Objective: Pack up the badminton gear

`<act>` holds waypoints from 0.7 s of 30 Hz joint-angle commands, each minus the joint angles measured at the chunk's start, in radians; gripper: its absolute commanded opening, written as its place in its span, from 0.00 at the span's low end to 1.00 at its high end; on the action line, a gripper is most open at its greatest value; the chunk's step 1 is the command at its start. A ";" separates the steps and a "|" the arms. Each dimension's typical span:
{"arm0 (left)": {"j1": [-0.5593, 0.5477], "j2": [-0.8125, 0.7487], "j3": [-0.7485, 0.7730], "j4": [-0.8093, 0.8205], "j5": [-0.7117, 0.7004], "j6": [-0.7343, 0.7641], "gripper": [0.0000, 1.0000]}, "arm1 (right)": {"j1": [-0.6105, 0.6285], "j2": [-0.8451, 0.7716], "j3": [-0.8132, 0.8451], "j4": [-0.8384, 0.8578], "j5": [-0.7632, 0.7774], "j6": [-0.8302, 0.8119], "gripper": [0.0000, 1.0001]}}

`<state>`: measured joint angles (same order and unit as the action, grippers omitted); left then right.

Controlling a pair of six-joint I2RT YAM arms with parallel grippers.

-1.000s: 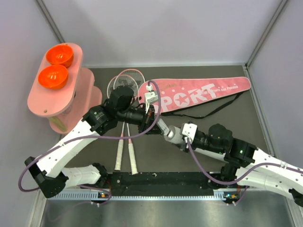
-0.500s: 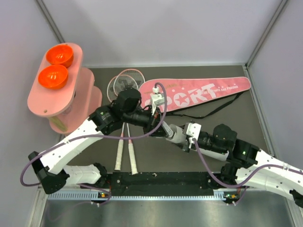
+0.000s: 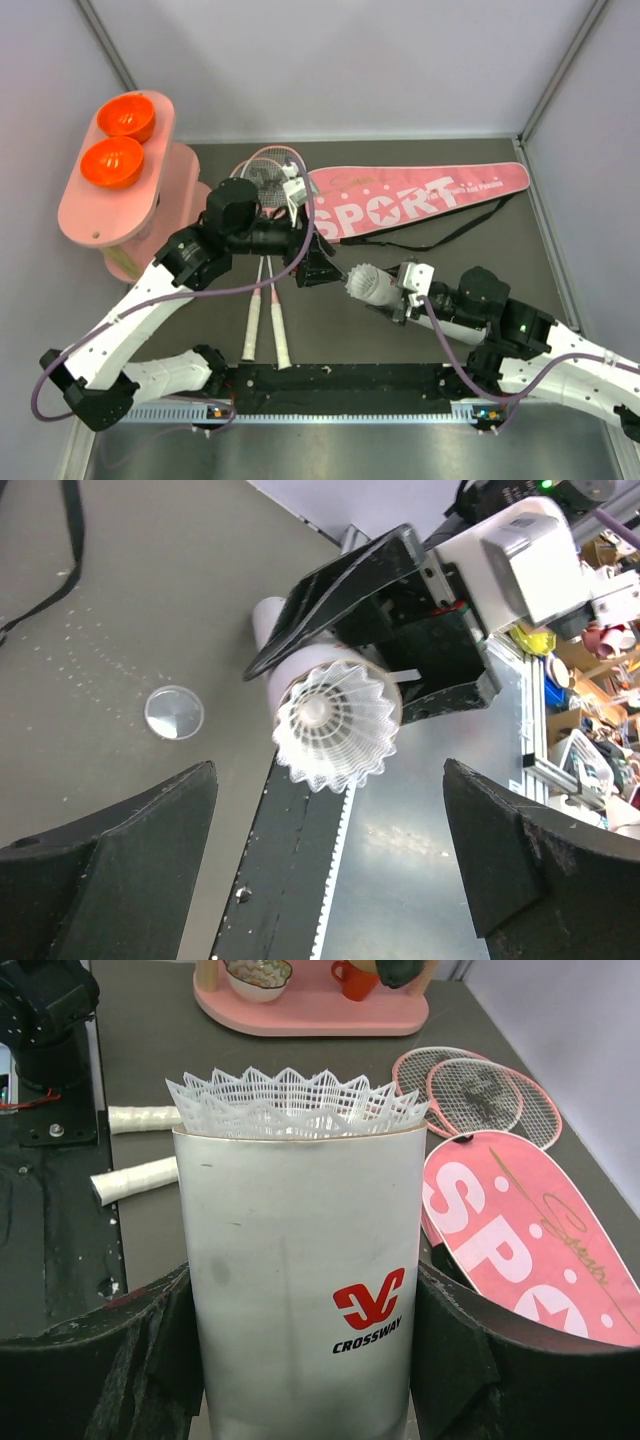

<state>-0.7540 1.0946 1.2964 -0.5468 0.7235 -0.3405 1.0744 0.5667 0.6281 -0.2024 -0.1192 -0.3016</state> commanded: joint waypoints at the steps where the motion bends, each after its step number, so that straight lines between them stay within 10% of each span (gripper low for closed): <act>1: 0.067 -0.035 -0.062 0.016 -0.018 -0.022 0.98 | 0.005 -0.021 0.009 0.074 -0.007 0.018 0.41; 11: -0.073 0.146 -0.080 0.131 -0.059 -0.089 0.97 | 0.005 -0.008 0.018 0.083 -0.017 0.018 0.41; 17: -0.108 0.275 -0.086 0.156 -0.108 -0.104 0.77 | 0.005 -0.014 0.021 0.084 -0.017 0.022 0.40; 21: -0.108 0.275 -0.088 0.182 -0.099 -0.123 0.90 | 0.004 -0.016 0.015 0.080 -0.011 0.022 0.41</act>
<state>-0.8639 1.3800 1.2030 -0.4400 0.6594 -0.4473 1.0737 0.5613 0.6281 -0.2249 -0.1089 -0.2916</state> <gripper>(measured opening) 0.838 0.648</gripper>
